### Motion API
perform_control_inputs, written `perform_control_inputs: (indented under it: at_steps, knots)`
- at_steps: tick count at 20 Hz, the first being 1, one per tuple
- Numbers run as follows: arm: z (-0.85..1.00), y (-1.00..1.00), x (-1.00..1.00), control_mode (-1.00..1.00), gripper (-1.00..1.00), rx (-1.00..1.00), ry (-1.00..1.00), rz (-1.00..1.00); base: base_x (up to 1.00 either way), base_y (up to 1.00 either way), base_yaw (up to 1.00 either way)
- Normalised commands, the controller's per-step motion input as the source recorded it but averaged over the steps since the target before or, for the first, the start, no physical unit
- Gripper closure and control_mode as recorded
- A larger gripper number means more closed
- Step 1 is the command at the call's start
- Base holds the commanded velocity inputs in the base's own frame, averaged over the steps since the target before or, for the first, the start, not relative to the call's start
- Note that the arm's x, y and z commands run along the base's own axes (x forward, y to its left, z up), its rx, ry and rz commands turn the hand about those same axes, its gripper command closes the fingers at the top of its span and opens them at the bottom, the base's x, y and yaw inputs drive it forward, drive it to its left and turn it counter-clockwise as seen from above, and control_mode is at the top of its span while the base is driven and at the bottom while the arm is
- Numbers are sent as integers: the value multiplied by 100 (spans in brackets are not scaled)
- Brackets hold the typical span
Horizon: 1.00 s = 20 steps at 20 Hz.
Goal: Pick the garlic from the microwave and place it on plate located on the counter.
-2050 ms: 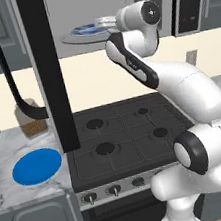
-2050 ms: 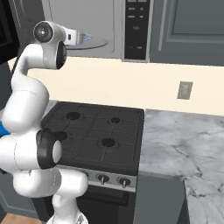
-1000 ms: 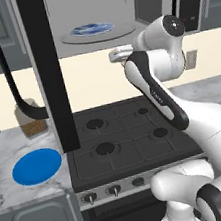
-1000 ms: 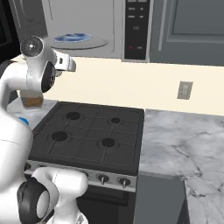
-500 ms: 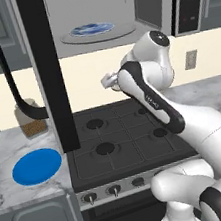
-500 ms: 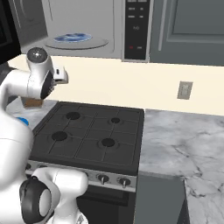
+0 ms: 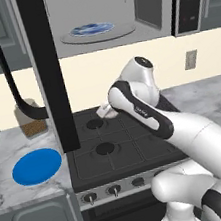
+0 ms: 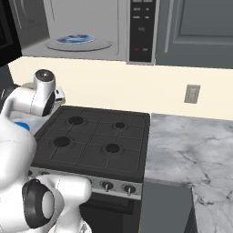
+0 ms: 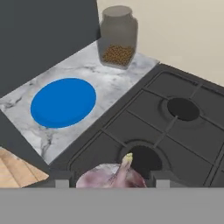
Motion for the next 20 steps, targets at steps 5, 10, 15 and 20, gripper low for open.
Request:
perform_control_inputs:
  at_steps: [5,10,15,20]
  knots:
    - [-68,69,5,-100,100,-8,7,16,0,0,0]
    - [-70,59,29,-100,100,-1,4,15,0,0,0]
    - [-40,57,18,-100,100,0,1,11,0,0,0]
    - [-10,72,14,-100,100,0,1,3,0,0,0]
